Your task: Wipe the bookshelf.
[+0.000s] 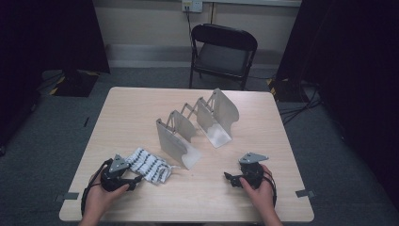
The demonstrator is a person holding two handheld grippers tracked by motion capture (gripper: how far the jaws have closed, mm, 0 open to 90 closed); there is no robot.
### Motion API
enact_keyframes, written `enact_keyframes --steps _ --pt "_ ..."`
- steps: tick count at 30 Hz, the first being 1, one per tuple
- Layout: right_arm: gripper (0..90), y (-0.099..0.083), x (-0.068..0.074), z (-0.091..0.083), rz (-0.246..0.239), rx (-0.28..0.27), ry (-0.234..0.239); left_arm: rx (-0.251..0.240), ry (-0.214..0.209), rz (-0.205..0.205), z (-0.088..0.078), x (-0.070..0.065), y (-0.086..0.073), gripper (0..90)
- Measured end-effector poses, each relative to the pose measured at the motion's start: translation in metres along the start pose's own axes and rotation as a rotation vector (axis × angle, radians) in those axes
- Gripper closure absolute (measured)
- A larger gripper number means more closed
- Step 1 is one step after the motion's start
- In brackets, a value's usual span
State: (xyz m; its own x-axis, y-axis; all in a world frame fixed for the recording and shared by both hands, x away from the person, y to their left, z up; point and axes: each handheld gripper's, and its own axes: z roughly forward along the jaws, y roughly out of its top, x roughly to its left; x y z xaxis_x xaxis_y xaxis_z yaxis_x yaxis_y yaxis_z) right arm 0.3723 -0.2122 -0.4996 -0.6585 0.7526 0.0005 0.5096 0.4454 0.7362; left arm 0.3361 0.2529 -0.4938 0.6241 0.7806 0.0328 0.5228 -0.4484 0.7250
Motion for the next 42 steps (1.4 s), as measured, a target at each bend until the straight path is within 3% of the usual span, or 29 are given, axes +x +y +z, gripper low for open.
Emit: enact_keyframes --steps 3,8,17,20,25,31,34,36,40,42 --pt "16.5 0.0 0.0 0.0 0.0 0.0 0.0 -0.007 -0.005 0.02 0.002 0.0 -0.001 24.6" --pt "16.3 0.0 0.0 0.0 0.0 0.0 0.0 -0.027 -0.028 -0.01 0.005 -0.001 -0.004 17.2" --pt "14.6 0.001 0.001 0.001 0.002 0.004 -0.003 -0.024 -0.025 0.005 0.005 -0.001 -0.004 15.2" --pt "14.8 0.001 0.003 0.002 0.019 0.005 -0.018 -0.026 -0.026 -0.013 0.005 -0.002 -0.005 15.1" --pt "17.6 0.007 0.008 0.003 0.017 0.012 -0.004 -0.024 -0.027 -0.018 0.005 -0.002 -0.005 14.8" --pt "24.6 0.034 0.027 0.002 -0.021 -0.022 0.064 -0.02 -0.023 -0.034 0.004 -0.002 -0.006 14.1" --pt "25.2 0.044 0.035 0.005 -0.045 -0.039 0.062 -0.021 -0.023 -0.035 0.004 -0.002 -0.006 14.0" --pt "25.9 0.051 0.038 0.01 -0.028 -0.047 0.089 -0.021 -0.023 -0.035 0.004 -0.002 -0.006 13.9" --pt "28.9 0.067 0.042 0.016 -0.064 -0.054 0.092 -0.021 -0.023 -0.035 0.004 -0.002 -0.006 13.9" --pt "29.9 0.074 0.042 0.018 -0.054 -0.069 0.101 -0.02 -0.023 -0.033 0.004 -0.002 -0.006 13.8"
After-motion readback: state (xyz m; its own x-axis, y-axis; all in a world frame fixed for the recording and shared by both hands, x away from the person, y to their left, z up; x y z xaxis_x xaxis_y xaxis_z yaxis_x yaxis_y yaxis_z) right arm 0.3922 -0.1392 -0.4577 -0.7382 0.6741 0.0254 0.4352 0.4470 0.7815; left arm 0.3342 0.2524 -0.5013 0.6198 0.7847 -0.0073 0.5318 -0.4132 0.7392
